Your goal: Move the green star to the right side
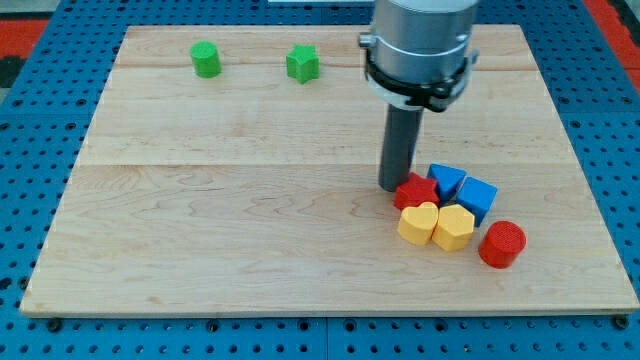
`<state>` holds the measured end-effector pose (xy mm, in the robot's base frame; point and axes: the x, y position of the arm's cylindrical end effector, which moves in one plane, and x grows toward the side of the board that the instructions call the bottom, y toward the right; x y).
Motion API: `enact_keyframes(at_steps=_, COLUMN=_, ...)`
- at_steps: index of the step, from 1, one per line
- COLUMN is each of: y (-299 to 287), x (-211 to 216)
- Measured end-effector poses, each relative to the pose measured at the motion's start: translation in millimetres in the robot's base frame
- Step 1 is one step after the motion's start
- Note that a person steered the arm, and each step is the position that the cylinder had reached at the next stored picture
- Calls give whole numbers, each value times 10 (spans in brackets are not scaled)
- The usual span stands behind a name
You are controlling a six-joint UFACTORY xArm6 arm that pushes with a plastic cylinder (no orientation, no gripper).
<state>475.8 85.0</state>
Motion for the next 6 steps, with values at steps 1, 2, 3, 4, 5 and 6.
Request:
enact_keyframes(at_steps=1, y=-212, x=-146)
enact_keyframes(at_steps=2, y=-613, x=-968)
enact_keyframes(at_steps=3, y=-264, x=-1820)
enact_keyframes(at_steps=4, y=-504, x=-2356)
enact_keyframes(at_steps=5, y=-1073, x=-2496)
enact_keyframes(at_steps=6, y=-1441, x=-2235)
